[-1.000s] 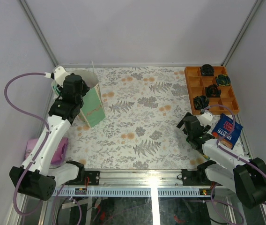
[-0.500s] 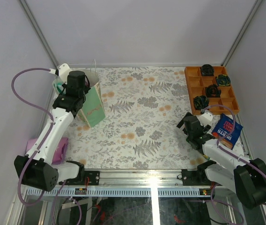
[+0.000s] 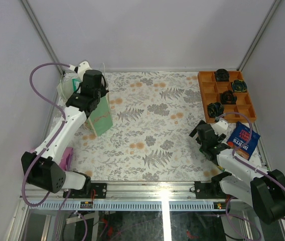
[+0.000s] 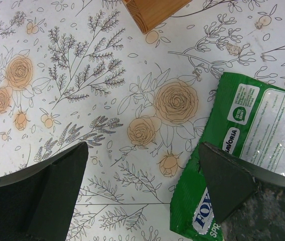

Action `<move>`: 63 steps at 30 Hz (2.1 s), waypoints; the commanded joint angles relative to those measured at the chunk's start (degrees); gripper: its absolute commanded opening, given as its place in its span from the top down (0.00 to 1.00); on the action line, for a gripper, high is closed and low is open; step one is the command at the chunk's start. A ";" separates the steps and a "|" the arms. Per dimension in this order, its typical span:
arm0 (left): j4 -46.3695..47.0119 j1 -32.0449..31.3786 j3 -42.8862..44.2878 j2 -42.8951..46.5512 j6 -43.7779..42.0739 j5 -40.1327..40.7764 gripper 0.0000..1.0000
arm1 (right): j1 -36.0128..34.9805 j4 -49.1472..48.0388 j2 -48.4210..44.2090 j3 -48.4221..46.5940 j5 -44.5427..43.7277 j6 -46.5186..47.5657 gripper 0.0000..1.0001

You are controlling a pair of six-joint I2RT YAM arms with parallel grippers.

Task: Place the snacks into the paper bag
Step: Place the snack in the paper bag, then move the snack to the center of the board.

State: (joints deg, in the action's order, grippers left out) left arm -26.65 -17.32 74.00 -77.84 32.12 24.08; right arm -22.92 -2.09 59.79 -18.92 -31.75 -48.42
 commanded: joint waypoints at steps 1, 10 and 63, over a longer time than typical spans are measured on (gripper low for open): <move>-0.59 0.04 2.39 -1.29 0.49 -2.20 1.00 | 0.13 -1.47 -0.20 -2.45 0.02 0.43 0.01; -2.00 0.79 2.54 0.35 1.41 -1.75 0.74 | 0.13 -1.54 -0.21 -2.35 0.18 0.41 0.01; 30.70 -34.38 -30.34 4.72 2.80 9.94 0.20 | 0.09 16.74 -16.51 -6.18 -6.01 -1.08 0.01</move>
State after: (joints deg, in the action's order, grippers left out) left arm -4.95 -51.40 44.75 -71.29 36.73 32.40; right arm -22.92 7.49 47.35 -21.34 -34.54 -48.14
